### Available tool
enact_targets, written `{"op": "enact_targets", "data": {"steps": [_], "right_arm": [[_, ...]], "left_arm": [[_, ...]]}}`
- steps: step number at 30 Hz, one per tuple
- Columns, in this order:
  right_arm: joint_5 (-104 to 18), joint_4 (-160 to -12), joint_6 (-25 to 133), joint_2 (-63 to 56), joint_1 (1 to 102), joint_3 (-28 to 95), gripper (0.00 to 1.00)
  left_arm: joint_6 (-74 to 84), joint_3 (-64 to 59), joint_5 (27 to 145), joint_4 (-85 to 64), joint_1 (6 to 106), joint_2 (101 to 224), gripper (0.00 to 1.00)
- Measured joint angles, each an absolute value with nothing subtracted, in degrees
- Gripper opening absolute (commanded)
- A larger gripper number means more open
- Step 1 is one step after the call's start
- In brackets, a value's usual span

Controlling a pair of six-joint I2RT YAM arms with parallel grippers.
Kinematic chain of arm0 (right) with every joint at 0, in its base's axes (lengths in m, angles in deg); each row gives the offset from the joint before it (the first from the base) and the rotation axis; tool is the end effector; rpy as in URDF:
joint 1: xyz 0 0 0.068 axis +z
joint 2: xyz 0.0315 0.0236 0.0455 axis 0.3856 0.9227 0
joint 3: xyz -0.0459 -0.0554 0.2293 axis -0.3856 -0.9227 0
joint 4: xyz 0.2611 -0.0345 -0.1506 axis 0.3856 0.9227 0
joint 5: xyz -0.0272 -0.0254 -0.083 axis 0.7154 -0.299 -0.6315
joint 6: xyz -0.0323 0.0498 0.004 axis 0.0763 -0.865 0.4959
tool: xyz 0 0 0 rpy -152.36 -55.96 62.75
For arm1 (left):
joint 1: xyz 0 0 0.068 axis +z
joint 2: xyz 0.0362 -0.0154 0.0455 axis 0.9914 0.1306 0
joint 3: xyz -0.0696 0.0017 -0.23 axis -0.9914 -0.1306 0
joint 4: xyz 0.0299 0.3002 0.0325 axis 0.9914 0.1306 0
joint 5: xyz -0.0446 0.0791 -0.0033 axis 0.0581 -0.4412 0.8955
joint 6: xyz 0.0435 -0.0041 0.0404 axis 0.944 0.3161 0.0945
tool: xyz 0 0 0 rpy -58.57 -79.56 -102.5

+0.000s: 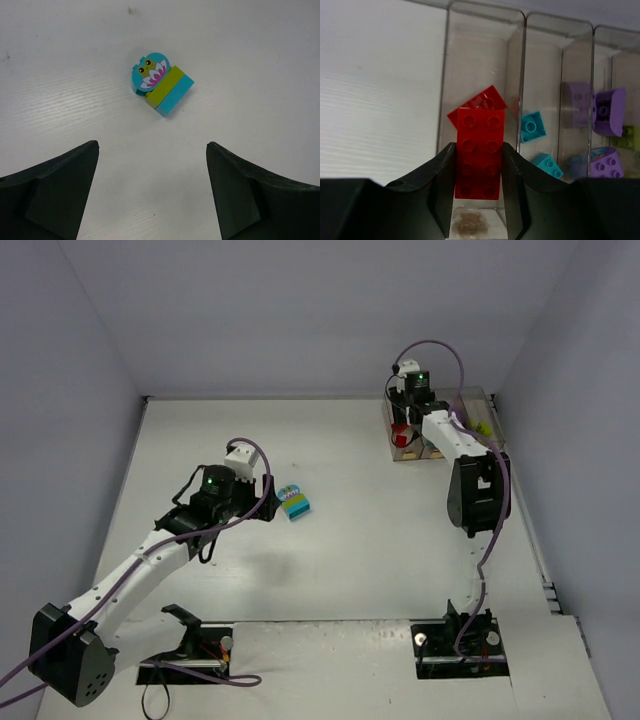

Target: Sort the legos into containers by color

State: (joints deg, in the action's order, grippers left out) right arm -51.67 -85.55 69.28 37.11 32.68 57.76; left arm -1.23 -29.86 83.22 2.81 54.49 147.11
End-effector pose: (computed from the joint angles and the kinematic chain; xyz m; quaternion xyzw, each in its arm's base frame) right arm 0.5328 0.0929 0.2119 -0.1274 0.8239 -0.0034 0.5522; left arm 0.2669 -0.1466 0.2437 0.0976 0.8428 -0.2443 0.4696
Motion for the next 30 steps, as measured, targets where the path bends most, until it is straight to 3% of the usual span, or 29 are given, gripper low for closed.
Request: {"op": "enact_targets", "data": {"steps": [7,12,16,23,30], "right_arm": [[-52.5,-84.8,69.4,42.4,30.2,59.1,0.21],[-52.3,-84.9,69.1,42.6,30.1,59.9,0.49],[-51.6,-84.9,69.0,42.6,30.1,60.3,0.64],[-51.1,-84.8,68.2,40.9,30.2,59.7,0.65],[-50.0,-84.4,64.1,26.6,30.2,50.6,0.65]], "left_arm": [[-6.1,-27.8,81.3,6.1,54.5,150.0,0.82],[-13.3,-23.9,79.8,8.6,54.5,153.8,0.82],[-19.8,-19.2,78.0,12.3,54.0,158.3,0.82],[-33.6,-8.8,73.3,22.2,49.4,168.0,0.75],[-44.5,5.5,66.9,32.7,42.2,182.4,0.75]]}}
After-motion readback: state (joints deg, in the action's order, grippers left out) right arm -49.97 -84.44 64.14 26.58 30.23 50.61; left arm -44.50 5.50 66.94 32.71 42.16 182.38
